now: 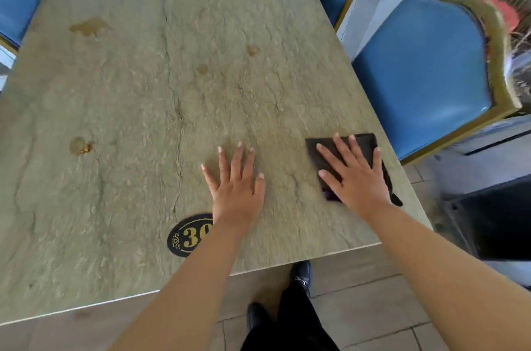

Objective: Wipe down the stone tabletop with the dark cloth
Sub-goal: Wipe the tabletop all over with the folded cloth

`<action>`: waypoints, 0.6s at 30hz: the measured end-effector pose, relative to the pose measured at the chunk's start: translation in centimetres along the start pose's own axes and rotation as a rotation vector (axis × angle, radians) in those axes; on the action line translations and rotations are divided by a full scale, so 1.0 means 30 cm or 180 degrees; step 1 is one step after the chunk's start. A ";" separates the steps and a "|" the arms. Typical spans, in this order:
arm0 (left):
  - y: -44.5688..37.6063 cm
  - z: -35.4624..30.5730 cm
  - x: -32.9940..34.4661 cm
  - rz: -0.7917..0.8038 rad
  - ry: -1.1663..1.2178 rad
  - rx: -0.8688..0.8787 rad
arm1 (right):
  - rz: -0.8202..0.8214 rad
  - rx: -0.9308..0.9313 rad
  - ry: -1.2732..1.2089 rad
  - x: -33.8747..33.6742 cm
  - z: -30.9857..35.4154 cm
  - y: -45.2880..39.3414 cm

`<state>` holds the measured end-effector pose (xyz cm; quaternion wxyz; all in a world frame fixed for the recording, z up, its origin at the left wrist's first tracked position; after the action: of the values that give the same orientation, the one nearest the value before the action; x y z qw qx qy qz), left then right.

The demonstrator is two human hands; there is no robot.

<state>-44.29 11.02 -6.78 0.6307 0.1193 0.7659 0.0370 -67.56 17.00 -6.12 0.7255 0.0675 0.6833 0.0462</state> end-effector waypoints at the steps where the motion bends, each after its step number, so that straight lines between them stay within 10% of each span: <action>1: 0.000 -0.001 0.006 -0.0050 -0.0117 0.0021 | -0.0008 0.0549 -0.0161 0.000 -0.021 -0.003; 4: 0.001 -0.009 0.003 -0.0079 -0.0105 0.0064 | -0.0024 0.1071 -0.0370 0.006 0.112 0.026; 12: -0.001 -0.032 -0.006 -0.0125 0.0046 -0.0218 | -0.0104 -0.1289 -0.0025 0.062 0.354 0.264; 18: 0.056 -0.161 0.038 -0.0077 -0.0308 0.0185 | -0.0043 0.0691 -0.0270 0.034 -0.107 0.239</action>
<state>-48.98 13.36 -6.54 0.6637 0.1299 0.7366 0.0013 -70.53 24.36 -6.14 0.7425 0.1429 0.6535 -0.0359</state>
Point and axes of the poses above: each hand's wrist, its own y-axis away from the middle knuckle, its own x-axis out of the palm, z = x × y, the point moved 5 cm from there along -y, towards the middle knuckle, and after that the axes turned 9 degrees about -x, right-handed, at the moved point
